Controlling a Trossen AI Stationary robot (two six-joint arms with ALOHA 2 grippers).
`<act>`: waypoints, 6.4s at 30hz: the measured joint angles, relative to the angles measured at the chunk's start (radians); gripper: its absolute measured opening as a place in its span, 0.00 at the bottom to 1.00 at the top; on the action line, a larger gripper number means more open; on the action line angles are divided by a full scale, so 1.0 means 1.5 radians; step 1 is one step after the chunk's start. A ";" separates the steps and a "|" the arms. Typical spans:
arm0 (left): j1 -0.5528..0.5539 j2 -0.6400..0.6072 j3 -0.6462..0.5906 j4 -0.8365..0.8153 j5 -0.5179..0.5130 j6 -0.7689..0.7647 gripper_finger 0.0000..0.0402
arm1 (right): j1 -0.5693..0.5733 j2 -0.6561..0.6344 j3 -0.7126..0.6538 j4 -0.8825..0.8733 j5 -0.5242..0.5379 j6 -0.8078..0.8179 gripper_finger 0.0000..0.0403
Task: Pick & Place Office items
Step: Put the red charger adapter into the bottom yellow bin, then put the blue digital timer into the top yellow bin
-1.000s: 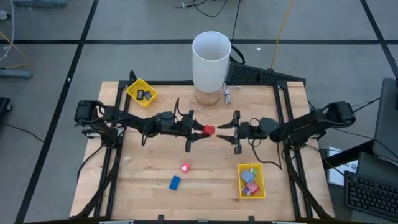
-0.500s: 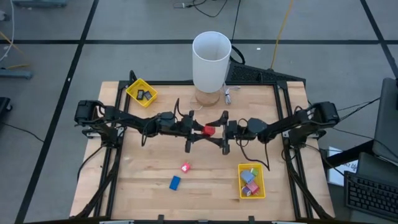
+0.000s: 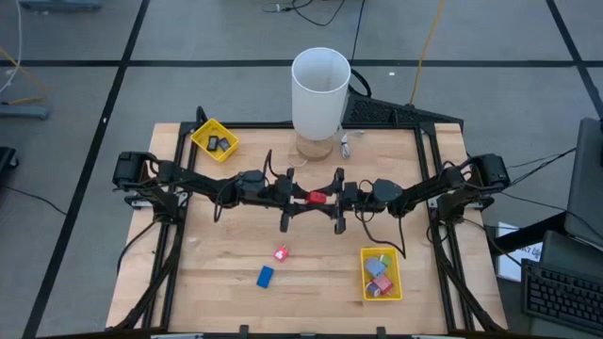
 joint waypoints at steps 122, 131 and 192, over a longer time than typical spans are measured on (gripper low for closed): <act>0.023 -1.073 -0.415 -0.669 -0.165 -0.023 0.81 | 0.450 -0.270 -0.165 -0.569 -0.057 0.454 0.36; 0.023 -1.073 -0.415 -0.669 -0.165 -0.023 0.76 | 0.450 -0.270 -0.165 -0.552 -0.055 0.449 0.47; 0.023 -1.073 -0.414 -0.669 -0.165 -0.023 0.76 | 0.414 -0.344 -0.166 -0.670 0.053 0.402 0.21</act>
